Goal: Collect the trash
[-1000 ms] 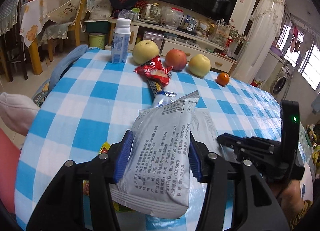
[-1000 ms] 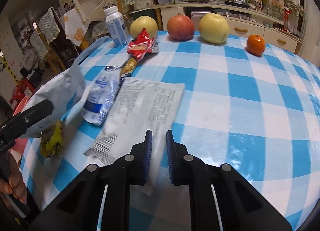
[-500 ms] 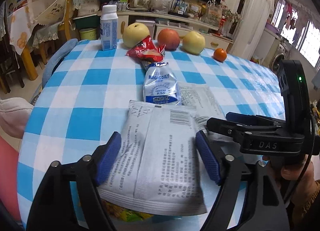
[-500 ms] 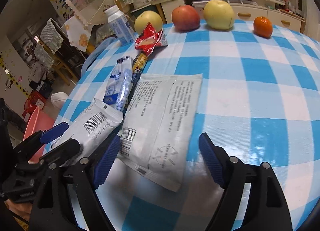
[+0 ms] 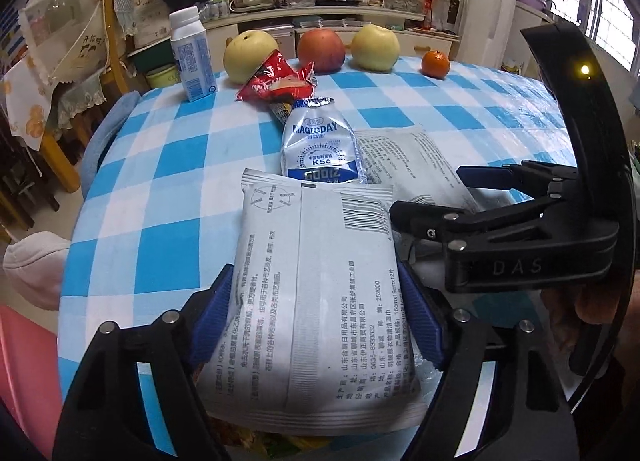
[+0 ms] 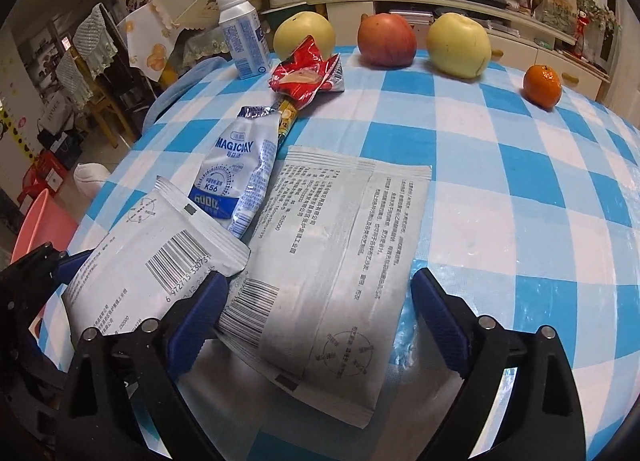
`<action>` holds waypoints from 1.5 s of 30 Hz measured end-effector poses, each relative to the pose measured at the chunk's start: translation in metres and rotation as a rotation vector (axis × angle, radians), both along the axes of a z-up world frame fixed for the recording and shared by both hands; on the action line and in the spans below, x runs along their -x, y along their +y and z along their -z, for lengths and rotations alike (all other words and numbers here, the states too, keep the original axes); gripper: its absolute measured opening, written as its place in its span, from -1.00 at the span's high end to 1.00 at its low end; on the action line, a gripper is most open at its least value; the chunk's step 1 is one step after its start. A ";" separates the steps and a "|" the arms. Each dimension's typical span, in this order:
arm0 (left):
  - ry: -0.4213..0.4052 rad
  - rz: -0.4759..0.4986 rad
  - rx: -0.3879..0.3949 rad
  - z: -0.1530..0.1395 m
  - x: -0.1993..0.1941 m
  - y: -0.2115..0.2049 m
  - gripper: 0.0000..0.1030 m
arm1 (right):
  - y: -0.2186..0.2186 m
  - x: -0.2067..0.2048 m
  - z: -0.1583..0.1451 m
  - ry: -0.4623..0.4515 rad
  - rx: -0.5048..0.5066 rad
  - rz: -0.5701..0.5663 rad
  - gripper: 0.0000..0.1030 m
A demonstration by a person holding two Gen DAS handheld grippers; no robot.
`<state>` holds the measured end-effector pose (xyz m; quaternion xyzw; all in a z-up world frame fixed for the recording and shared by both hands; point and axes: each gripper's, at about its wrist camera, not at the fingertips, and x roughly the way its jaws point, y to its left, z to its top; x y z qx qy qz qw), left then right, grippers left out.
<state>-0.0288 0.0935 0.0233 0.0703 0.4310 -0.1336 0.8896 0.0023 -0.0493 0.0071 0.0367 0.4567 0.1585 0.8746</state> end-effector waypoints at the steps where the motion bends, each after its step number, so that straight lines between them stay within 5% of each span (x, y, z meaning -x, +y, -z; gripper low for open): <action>1: 0.001 -0.016 0.012 -0.001 0.000 0.003 -0.51 | -0.002 -0.001 0.000 0.003 -0.004 0.009 -0.80; 8: -0.026 -0.093 0.118 -0.017 0.000 0.025 -0.49 | -0.006 -0.004 -0.001 0.007 -0.025 0.028 -0.80; 18: -0.113 -0.132 0.211 -0.045 0.010 0.046 -0.49 | 0.017 -0.003 0.003 -0.035 0.071 0.006 -0.79; 26: -0.148 -0.166 0.227 -0.052 0.014 0.064 -0.49 | 0.012 0.004 -0.001 -0.071 0.110 -0.015 -0.33; 45: -0.192 -0.249 0.271 -0.065 0.026 0.103 -0.49 | -0.004 0.033 -0.009 -0.127 0.104 0.048 -0.02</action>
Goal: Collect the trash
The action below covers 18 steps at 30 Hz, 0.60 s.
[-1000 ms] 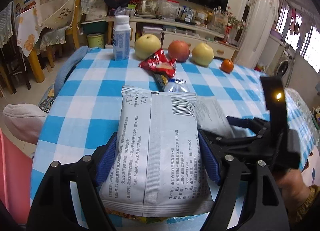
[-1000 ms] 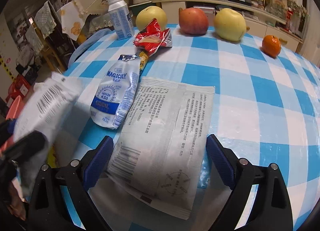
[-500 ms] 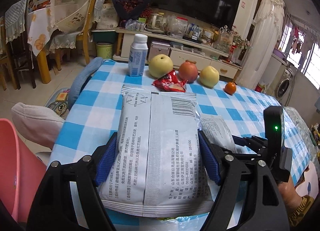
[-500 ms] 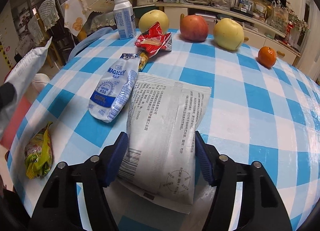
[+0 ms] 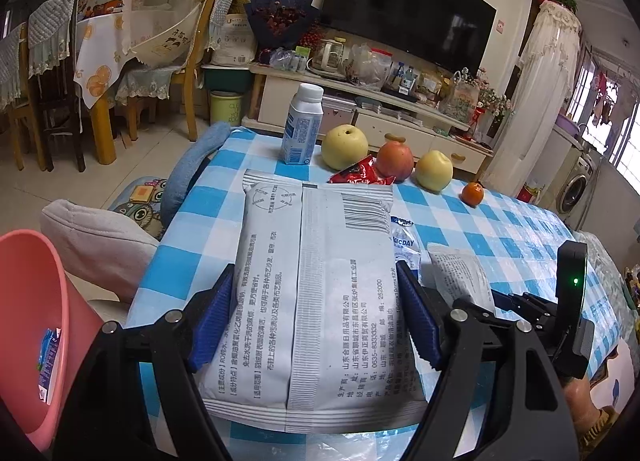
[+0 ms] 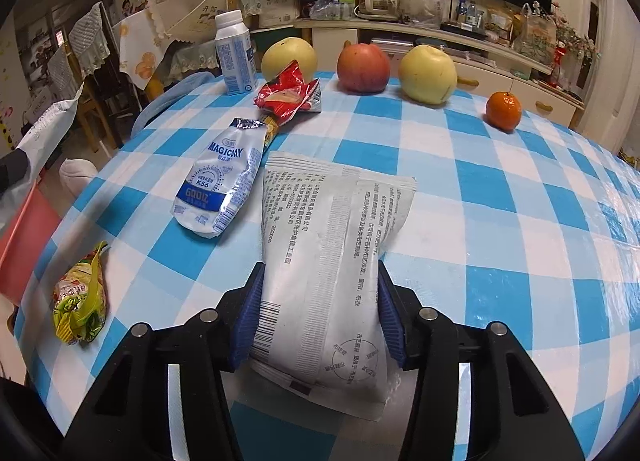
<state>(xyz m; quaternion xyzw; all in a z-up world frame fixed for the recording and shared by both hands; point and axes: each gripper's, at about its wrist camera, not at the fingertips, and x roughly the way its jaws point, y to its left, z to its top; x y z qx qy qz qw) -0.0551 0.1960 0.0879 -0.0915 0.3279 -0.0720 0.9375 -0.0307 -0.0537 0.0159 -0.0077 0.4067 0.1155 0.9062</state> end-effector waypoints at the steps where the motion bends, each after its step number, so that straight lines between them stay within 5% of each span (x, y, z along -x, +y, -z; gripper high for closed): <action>1: -0.003 -0.001 0.004 -0.001 0.000 0.001 -0.49 | 0.001 0.000 0.001 0.005 0.002 -0.001 -0.02; 8: -0.015 -0.015 0.017 -0.003 0.005 0.008 -0.49 | -0.001 0.008 -0.003 0.029 -0.071 -0.010 -0.17; 13: -0.025 -0.034 0.048 -0.005 0.009 0.019 -0.49 | 0.030 0.034 -0.023 -0.043 -0.114 -0.156 -0.25; 18: -0.028 -0.053 0.059 -0.007 0.011 0.028 -0.49 | 0.079 0.051 -0.025 -0.008 -0.183 -0.338 -0.31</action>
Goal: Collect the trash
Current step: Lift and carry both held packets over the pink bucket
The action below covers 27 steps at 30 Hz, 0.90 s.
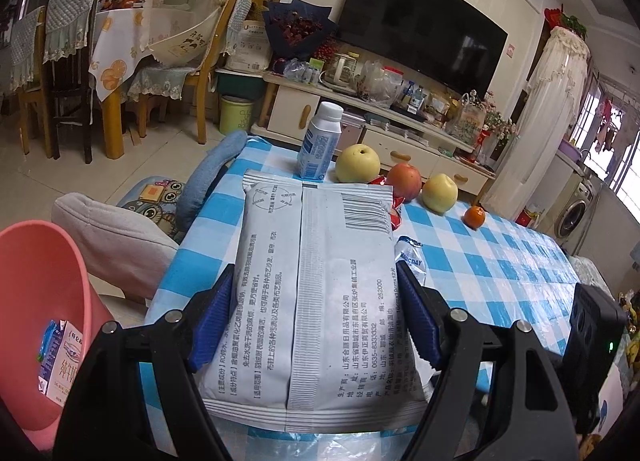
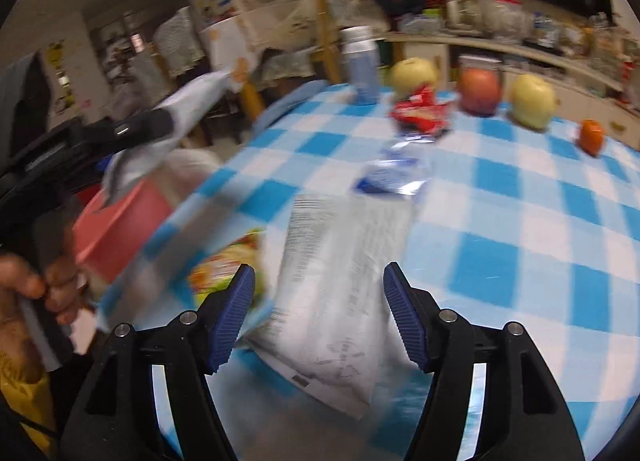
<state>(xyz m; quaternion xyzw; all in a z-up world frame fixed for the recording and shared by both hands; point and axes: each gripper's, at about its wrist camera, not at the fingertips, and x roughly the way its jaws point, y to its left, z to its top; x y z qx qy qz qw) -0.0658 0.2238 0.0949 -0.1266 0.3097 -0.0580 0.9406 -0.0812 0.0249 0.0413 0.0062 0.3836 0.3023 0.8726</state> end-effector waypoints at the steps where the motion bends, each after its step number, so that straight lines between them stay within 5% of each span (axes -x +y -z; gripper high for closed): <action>1: 0.000 -0.003 0.004 0.000 0.001 0.002 -0.49 | 0.008 0.003 0.001 -0.007 0.018 -0.010 -0.36; 5: -0.005 -0.013 0.017 -0.003 0.003 0.010 -0.49 | 0.030 0.011 0.006 -0.042 0.118 -0.018 -0.40; 11: -0.004 -0.030 0.042 -0.004 0.004 0.021 -0.50 | 0.052 0.016 0.003 -0.063 0.102 -0.079 -0.40; 21: -0.011 -0.051 0.074 -0.005 0.010 0.033 -0.50 | 0.091 0.002 0.026 -0.034 0.211 -0.086 -0.40; 27: -0.014 -0.088 0.106 -0.007 0.014 0.048 -0.50 | 0.098 0.001 0.025 -0.067 0.235 -0.061 0.00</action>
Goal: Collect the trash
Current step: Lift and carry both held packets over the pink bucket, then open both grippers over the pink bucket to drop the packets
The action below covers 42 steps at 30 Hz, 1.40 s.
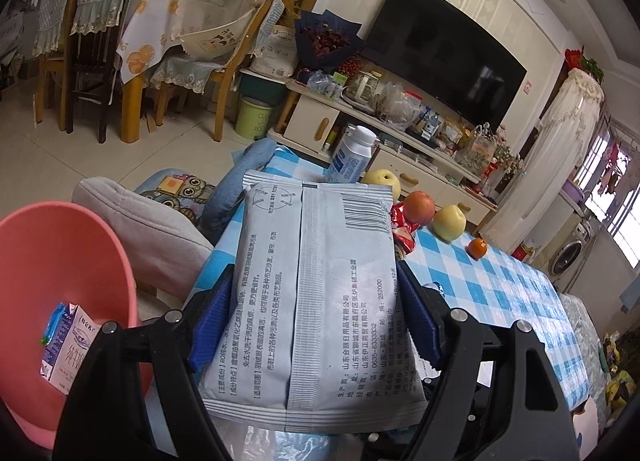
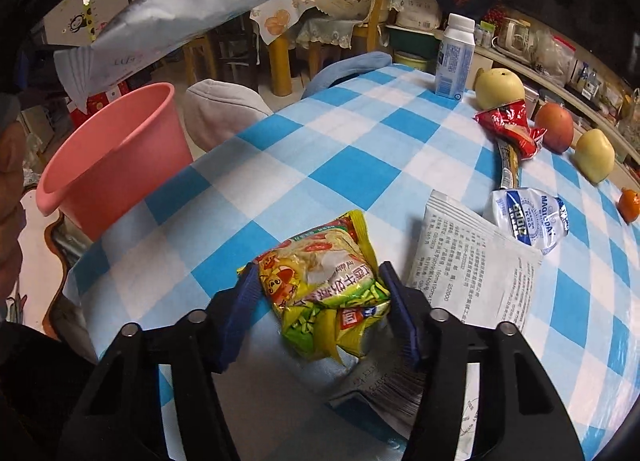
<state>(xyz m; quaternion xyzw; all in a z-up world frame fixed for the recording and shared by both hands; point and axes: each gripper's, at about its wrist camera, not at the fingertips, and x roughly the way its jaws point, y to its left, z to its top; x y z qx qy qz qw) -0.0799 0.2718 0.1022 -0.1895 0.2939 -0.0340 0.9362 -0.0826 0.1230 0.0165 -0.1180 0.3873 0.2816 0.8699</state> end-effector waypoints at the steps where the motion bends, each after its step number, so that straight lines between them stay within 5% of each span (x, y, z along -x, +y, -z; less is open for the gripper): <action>1: 0.001 -0.010 0.002 -0.001 0.001 0.003 -0.50 | 0.001 0.000 -0.003 -0.001 -0.002 0.004 0.08; 11: -0.027 -0.134 0.029 -0.010 0.020 0.046 -0.50 | 0.032 0.009 -0.048 -0.055 -0.074 -0.042 0.24; 22: 0.023 -0.484 0.018 -0.011 0.059 0.134 -0.50 | 0.138 0.022 -0.101 -0.113 -0.202 -0.249 0.23; 24: 0.040 -0.538 0.017 -0.009 0.064 0.148 -0.55 | 0.162 0.020 -0.095 -0.088 -0.202 -0.307 0.17; 27: 0.037 -0.604 0.027 -0.010 0.070 0.161 -0.64 | 0.179 0.023 -0.086 -0.143 -0.135 -0.283 -0.35; 32: -0.005 -0.643 0.045 -0.015 0.078 0.169 -0.69 | 0.155 0.027 -0.082 -0.151 -0.162 -0.198 -0.67; 42: 0.002 -0.522 -0.052 -0.018 0.054 0.127 -0.71 | 0.074 0.032 -0.075 -0.104 -0.192 -0.043 -0.69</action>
